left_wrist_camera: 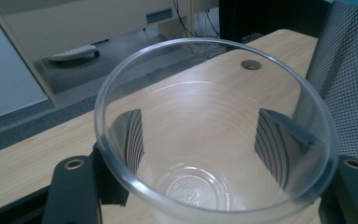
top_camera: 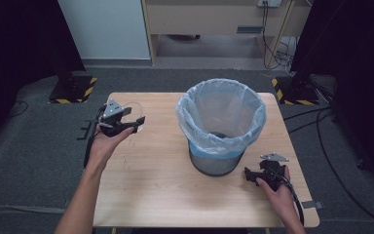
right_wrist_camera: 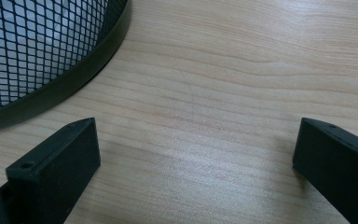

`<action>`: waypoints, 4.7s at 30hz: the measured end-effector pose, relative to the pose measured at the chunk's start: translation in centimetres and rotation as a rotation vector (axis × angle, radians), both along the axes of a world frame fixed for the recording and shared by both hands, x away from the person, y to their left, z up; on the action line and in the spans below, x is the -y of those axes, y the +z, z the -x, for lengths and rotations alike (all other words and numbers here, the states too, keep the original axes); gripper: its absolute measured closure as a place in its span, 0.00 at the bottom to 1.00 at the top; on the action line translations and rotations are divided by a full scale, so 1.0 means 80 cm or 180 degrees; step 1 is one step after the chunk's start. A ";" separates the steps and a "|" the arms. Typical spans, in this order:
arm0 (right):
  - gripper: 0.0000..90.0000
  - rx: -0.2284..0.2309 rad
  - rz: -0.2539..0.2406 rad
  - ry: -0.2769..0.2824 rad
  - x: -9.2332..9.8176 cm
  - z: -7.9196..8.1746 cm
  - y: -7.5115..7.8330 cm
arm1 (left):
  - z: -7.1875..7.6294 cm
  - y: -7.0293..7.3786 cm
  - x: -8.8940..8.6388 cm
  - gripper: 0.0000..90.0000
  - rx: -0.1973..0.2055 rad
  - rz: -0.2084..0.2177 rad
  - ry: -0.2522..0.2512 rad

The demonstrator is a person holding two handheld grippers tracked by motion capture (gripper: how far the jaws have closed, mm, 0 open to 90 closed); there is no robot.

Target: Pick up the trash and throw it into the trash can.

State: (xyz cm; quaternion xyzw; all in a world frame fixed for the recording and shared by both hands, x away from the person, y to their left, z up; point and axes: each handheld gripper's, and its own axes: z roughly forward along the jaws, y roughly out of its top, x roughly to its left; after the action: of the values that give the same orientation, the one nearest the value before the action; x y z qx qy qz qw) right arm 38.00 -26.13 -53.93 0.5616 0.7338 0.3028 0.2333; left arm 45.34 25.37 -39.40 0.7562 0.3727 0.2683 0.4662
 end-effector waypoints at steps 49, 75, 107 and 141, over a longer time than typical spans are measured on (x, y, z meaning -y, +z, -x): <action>0.01 0.0005 0.0000 -0.0070 0.003 -0.002 0.000 | -0.019 0.077 0.035 0.37 0.0152 -0.0239 -0.0465; 0.01 0.0010 -0.0004 -0.0077 0.003 -0.003 0.000 | 0.003 0.141 0.039 0.39 0.0308 -0.0231 -0.0534; 0.01 0.0009 -0.0004 -0.0076 0.003 -0.003 0.000 | -0.004 0.188 0.100 0.39 0.0289 -0.0272 -0.0878; 0.01 0.0007 -0.0004 -0.0076 0.003 -0.003 0.000 | 0.012 0.204 0.159 0.38 0.0227 -0.0006 -0.1350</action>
State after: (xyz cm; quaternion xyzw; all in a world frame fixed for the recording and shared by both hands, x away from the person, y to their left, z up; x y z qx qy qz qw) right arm 38.21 -26.33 -53.95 0.5701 0.7266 0.3011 0.2374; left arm 44.42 12.63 -23.07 0.8081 0.1882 0.1910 0.5244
